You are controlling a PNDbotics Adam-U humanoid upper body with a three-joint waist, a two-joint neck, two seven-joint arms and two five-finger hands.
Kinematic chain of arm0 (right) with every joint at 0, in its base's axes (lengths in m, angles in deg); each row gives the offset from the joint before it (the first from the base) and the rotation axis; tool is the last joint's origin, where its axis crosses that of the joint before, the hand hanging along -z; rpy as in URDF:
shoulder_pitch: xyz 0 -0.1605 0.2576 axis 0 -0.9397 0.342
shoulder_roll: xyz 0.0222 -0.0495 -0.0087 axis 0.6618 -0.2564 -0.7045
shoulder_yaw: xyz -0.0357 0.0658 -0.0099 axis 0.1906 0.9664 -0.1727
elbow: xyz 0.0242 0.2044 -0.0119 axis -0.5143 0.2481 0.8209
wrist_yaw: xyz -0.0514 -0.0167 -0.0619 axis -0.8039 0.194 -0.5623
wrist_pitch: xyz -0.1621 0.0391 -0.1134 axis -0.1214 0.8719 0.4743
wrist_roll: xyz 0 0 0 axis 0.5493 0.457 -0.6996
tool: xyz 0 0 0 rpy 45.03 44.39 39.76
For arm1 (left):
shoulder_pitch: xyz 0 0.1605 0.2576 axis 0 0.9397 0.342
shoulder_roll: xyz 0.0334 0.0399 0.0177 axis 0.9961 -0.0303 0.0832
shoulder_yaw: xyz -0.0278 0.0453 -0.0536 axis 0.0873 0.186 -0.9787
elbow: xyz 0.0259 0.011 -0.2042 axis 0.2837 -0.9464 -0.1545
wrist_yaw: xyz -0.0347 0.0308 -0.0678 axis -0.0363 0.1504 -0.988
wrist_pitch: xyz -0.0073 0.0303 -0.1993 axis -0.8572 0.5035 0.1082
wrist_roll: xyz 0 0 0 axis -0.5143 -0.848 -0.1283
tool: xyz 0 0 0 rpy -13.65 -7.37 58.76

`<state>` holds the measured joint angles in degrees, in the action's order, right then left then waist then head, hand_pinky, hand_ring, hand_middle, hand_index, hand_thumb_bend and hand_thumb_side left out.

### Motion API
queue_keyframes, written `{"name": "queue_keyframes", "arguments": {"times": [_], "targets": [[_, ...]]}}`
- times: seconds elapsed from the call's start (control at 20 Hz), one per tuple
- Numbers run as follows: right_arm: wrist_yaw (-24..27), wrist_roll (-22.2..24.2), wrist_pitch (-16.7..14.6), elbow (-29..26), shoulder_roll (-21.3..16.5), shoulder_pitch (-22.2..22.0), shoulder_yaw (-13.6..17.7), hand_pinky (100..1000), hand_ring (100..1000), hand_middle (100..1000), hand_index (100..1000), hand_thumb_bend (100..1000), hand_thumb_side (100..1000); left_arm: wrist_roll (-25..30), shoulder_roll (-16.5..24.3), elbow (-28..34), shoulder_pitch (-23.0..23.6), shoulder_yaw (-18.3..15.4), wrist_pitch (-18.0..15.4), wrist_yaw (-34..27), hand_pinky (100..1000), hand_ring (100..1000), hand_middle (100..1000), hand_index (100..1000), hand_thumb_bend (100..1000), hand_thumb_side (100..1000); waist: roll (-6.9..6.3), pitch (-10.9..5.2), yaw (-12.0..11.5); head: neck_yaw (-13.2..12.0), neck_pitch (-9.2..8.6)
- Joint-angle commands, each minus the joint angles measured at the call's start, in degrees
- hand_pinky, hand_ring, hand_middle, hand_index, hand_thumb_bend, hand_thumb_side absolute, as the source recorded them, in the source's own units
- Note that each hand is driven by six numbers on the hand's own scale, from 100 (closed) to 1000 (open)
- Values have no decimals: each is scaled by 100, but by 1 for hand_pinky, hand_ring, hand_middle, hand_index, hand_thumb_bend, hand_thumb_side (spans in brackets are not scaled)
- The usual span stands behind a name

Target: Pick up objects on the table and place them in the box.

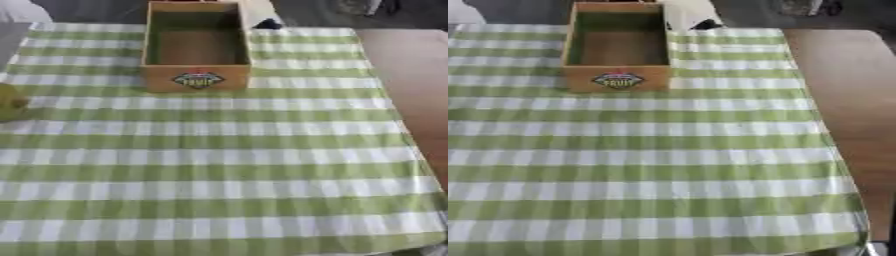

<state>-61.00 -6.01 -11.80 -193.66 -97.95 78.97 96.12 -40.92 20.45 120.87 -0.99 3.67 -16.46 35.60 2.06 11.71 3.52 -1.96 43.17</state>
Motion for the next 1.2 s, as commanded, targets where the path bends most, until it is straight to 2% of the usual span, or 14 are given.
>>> {"name": "queue_keyframes", "arguments": {"times": [0.05, 0.3, 0.4, 0.65, 0.9, 1.05, 1.2], "targets": [[-17, 13, 2, -56, -116, 61, -8, 914, 766, 663, 825, 100, 598, -96, 335, 111, 16, -94, 87, 318, 707, 763, 698, 906, 100, 684, -36, -107, -9, 30, -65], [-9, 41, 5, -41, -144, 2, -21, 916, 766, 663, 826, 100, 598, -138, 1005, 111, 167, 105, 762, 1388, 724, 777, 737, 918, 105, 637, -104, -145, -23, 53, -15], [-5, 52, 2, -43, -156, -3, -29, 915, 766, 663, 826, 100, 598, -17, 1331, 111, 223, 229, 1025, 1775, 762, 804, 761, 928, 129, 611, -127, -153, -23, 38, -9], [3, 77, -8, -32, -188, 12, -47, 915, 766, 663, 825, 100, 597, 734, 2006, 111, 270, 499, 1838, 2537, 845, 864, 813, 953, 150, 584, -160, -146, -5, 4, -36], [7, 87, -18, -17, -218, 23, -56, 915, 766, 663, 826, 100, 597, 1498, 2472, 18, 337, 548, 2539, 3006, 891, 896, 841, 962, 197, 567, -186, -142, -2, -17, -44], [7, 91, -20, -14, -222, 20, -61, 915, 766, 663, 826, 100, 597, 1939, 2629, -409, 287, 515, 2767, 3133, 911, 914, 856, 972, 202, 597, -194, -150, 4, -27, -50], [7, 90, -21, -9, -224, 20, -63, 915, 766, 663, 826, 100, 597, 2379, 2735, -960, 159, 489, 2766, 3127, 924, 929, 865, 978, 226, 562, -192, -157, 19, -38, -50]]}}
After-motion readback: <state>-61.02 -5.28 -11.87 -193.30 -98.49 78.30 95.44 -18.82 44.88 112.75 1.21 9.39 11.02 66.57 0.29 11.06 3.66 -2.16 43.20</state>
